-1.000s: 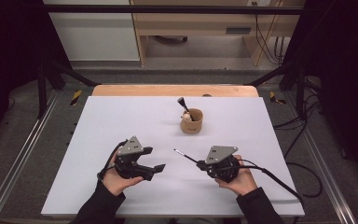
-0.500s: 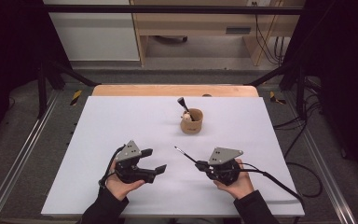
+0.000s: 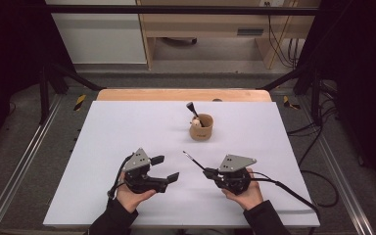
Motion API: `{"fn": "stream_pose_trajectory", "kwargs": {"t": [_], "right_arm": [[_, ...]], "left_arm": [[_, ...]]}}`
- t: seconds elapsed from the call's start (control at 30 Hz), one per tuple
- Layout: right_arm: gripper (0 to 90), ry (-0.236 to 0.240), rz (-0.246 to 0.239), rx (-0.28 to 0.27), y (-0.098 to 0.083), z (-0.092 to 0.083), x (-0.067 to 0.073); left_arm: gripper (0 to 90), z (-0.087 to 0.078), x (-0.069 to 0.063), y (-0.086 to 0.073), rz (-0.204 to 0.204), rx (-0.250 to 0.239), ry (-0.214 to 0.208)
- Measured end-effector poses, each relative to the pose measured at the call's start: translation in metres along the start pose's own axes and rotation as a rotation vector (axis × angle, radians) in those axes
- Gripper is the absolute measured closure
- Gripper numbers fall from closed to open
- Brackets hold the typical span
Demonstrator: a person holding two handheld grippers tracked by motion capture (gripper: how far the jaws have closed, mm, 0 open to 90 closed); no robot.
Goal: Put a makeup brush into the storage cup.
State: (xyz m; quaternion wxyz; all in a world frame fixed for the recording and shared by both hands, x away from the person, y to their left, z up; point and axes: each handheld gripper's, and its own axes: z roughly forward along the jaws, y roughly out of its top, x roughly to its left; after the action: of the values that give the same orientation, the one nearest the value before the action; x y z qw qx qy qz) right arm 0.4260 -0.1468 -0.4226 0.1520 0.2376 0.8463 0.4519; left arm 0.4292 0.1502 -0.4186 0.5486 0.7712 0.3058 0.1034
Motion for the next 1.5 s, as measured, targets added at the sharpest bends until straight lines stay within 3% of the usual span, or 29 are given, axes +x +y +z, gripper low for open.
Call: {"fn": "stream_pose_trajectory", "kwargs": {"t": [0.83,1.5], "right_arm": [[85.2,-0.002,0.017,-0.069,0.003,-0.002,0.001],[85.2,0.015,0.020,-0.078,0.003,0.000,0.002]], "left_arm": [[15.2,0.014,-0.011,0.017,-0.012,-0.040,-0.044],[32.7,0.036,-0.017,0.019,-0.050,-0.053,-0.071]]}}
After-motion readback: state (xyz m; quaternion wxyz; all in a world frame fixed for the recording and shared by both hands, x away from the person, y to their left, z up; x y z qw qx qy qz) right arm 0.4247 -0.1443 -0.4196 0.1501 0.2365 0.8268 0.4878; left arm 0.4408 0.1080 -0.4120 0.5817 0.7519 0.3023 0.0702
